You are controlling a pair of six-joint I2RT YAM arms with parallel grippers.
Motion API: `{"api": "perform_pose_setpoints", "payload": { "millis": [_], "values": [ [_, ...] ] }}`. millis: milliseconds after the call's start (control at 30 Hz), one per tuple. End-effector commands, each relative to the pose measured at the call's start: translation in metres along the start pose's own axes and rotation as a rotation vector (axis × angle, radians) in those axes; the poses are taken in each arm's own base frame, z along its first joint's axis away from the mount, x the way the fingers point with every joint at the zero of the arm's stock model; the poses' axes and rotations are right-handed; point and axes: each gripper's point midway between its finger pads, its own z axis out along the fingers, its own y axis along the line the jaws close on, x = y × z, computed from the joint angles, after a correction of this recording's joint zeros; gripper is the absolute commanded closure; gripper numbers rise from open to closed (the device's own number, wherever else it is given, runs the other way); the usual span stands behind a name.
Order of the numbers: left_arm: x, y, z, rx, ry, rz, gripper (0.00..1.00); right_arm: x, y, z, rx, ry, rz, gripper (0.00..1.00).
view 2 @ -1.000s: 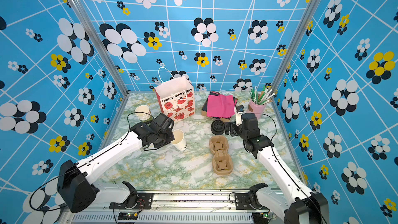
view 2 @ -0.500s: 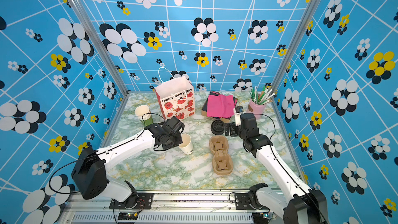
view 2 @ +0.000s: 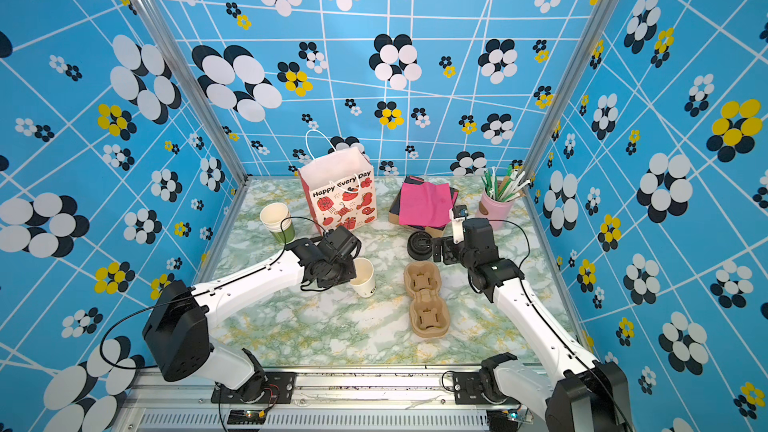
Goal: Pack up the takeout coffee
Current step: 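Lift the white cup off the stack and set it near the carrier, then grasp the black lid with the right gripper while left holds the cup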
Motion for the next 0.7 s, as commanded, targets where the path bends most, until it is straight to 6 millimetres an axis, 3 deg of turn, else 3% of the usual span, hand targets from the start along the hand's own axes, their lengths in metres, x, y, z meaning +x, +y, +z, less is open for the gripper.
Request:
{"api": "perform_pose_setpoints", "payload": {
  "millis": [0,267,367,433,667],
  "values": [
    [-0.003,0.000,-0.005,-0.023,-0.009,0.022,0.77,0.000,0.006,0.001,-0.026,0.010,-0.003,0.01],
    [-0.012,-0.009,-0.017,0.012,-0.046,0.025,0.66,0.000,0.010,0.002,-0.046,0.022,0.000,0.01],
    [-0.022,-0.014,-0.026,0.034,-0.091,0.040,0.58,0.000,0.013,0.004,-0.059,0.036,0.000,0.01],
    [-0.029,-0.018,-0.033,0.049,-0.121,0.056,0.47,-0.001,0.015,0.006,-0.070,0.049,-0.003,0.01],
    [-0.051,-0.032,-0.062,0.118,-0.241,0.180,0.30,-0.007,0.021,0.015,-0.093,0.109,-0.015,0.01]
  ]
}}
